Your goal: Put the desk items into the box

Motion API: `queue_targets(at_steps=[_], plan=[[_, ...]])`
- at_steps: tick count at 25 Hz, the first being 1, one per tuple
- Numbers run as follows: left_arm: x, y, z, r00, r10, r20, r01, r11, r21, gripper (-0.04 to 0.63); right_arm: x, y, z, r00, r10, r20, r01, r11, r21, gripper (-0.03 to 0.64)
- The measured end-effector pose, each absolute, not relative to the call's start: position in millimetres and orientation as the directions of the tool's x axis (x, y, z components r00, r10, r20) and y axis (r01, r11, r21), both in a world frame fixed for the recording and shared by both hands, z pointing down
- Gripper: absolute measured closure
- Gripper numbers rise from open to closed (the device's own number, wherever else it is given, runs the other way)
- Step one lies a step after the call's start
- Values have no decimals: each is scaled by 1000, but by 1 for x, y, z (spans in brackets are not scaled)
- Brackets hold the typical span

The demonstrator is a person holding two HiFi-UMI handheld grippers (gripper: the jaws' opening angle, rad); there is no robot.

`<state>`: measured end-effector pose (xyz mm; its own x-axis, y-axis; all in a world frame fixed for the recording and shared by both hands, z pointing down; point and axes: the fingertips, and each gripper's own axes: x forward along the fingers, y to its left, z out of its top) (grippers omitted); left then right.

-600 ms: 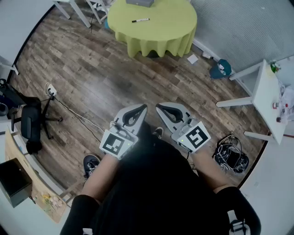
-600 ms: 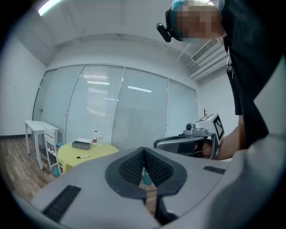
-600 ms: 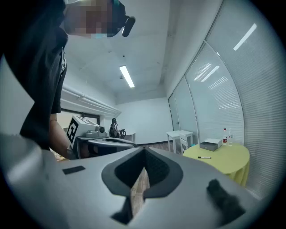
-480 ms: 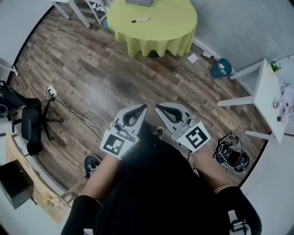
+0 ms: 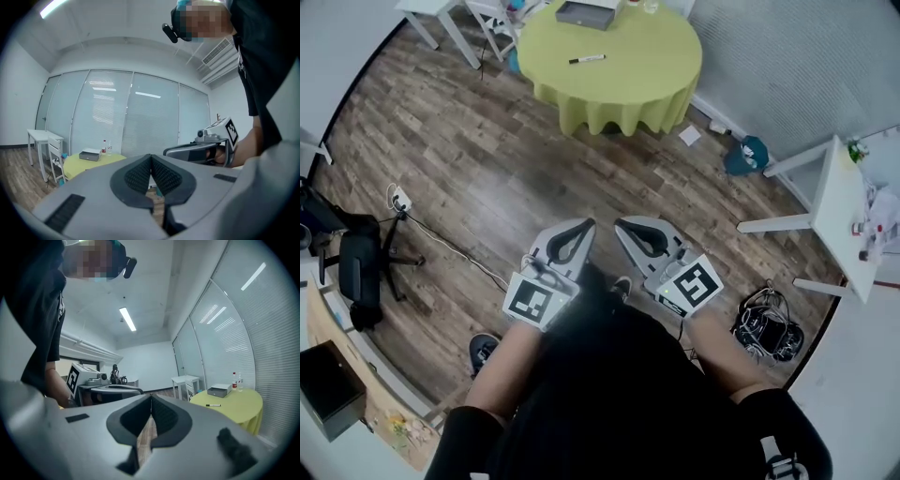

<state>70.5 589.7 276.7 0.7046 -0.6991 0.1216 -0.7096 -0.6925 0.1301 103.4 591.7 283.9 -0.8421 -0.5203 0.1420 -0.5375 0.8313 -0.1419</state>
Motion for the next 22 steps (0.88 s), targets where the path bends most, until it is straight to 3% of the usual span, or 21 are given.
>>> queue_targets(at_steps=[22], plan=[[-15,476,269,745,-663,72,-666,-735,128,583,20,477,268,-791,-593,152,-607,791,-79,600]])
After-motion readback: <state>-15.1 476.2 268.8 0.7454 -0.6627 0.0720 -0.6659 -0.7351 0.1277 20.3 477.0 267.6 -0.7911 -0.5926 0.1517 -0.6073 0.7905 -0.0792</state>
